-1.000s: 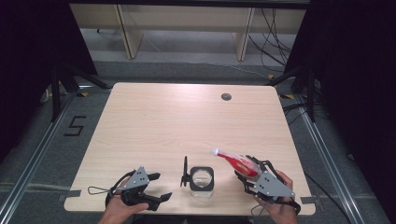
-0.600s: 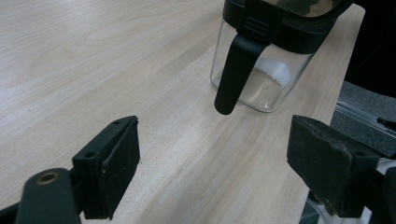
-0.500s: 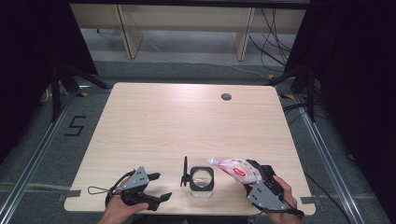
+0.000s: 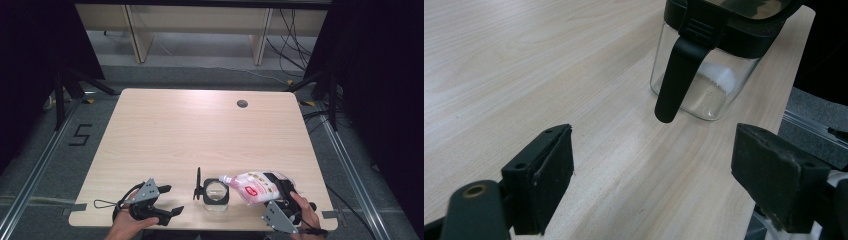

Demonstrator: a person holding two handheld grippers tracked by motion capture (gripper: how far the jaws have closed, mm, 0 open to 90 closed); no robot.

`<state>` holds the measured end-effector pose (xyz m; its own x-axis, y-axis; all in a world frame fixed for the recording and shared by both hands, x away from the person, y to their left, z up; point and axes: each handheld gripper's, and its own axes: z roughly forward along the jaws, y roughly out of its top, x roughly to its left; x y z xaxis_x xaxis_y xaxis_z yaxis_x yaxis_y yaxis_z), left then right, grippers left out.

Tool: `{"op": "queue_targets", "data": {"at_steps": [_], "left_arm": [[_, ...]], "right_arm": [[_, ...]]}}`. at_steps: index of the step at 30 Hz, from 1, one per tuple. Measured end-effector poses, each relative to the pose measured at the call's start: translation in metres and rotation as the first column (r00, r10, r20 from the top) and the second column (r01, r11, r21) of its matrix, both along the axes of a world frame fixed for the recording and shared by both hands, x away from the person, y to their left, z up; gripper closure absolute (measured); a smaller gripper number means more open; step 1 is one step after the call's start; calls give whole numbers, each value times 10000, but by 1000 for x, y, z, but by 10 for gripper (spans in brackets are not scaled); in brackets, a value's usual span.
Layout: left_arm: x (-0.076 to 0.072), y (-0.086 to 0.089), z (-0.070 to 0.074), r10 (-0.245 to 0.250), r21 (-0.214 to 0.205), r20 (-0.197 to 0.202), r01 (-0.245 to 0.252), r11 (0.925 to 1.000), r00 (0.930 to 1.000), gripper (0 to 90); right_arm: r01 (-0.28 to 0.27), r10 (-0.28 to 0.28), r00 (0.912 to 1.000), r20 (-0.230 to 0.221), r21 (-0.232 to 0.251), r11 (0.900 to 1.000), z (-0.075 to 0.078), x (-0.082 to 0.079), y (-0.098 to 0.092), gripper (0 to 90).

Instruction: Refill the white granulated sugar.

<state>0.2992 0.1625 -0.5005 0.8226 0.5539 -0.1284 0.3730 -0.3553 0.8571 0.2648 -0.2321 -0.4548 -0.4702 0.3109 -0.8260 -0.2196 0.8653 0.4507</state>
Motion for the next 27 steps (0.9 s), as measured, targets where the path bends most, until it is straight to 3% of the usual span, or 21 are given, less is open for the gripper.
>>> {"op": "queue_targets", "data": {"at_steps": [1, 3, 6, 11, 12, 14, 15, 16, 18, 20, 21, 22, 23, 24, 26, 27], "left_arm": [[-2, -1, 0, 228, -120, -242, -231, 9997, 9994, 168], [-1, 0, 0, 186, 15, -124, -185, 9998, 9998, 168], [1, 1, 0, 103, 16, -41, -102, 9999, 9999, 168], [0, 2, 0, 86, 101, 8, -86, 9999, 10000, 168], [0, 1, 0, 78, 83, 14, -78, 9999, 10000, 168], [0, 1, 0, 55, 102, 34, -55, 9999, 10000, 168], [1, 2, 0, 42, 138, 63, -43, 9999, 10000, 168], [0, 2, 0, 63, 126, 39, -63, 9999, 10000, 168], [0, 2, 0, 96, 113, 36, -96, 9999, 9999, 168], [0, 2, 0, 62, 127, 44, -63, 9999, 10000, 168], [-1, 2, 0, 65, 125, 29, -66, 9999, 10000, 168], [-1, 2, 0, 57, 138, 35, -57, 9999, 10000, 168], [-1, 2, 0, 63, 121, 44, -64, 9999, 10000, 168], [-1, 2, 0, 71, 115, 48, -71, 9999, 10000, 168], [-1, 2, 0, 78, 124, 46, -78, 9999, 10000, 168], [-1, 2, 0, 76, 136, 52, -76, 9999, 10000, 168]], "right_arm": [[-151, 160, 9994, 297, -327, 9994, 1, 1, 0, 406], [83, -79, 9998, 181, -214, 9997, 1, -3, 1, 407], [-182, 256, 9965, 800, -923, 9956, 2, -3, 2, 407], [-66, 175, 9958, 904, -1198, 9928, -2, -6, 5, 408], [-89, 248, 9949, 973, -1612, 9869, -1, -6, 6, 408], [79, 143, 9925, 1216, -1807, 9835, -3, -8, 8, 409], [-90, 524, 9849, 1651, -2532, 9674, 1, -8, 9, 409], [100, 175, 9911, 1318, -2046, 9788, -3, -10, 9, 409], [-100, 417, 9893, 1400, -2196, 9755, -2, -10, 11, 410], [61, 373, 9854, 1661, -2531, 9674, -2, -12, 13, 410], [-4, 579, 9806, 1874, -2931, 9561, -1, -12, 14, 410], [11, 581, 9799, 1907, -2963, 9551, -3, -13, 15, 410], [-49, 853, 9731, 2138, -3513, 9363, 0, -12, 16, 411], [-67, 876, 9733, 2121, -3552, 9348, 0, -13, 17, 411], [34, 614, 9797, 1908, -3220, 9467, -4, -14, 17, 412], [-77, 856, 9747, 2063, -3522, 9359, -2, -13, 18, 413]]}}
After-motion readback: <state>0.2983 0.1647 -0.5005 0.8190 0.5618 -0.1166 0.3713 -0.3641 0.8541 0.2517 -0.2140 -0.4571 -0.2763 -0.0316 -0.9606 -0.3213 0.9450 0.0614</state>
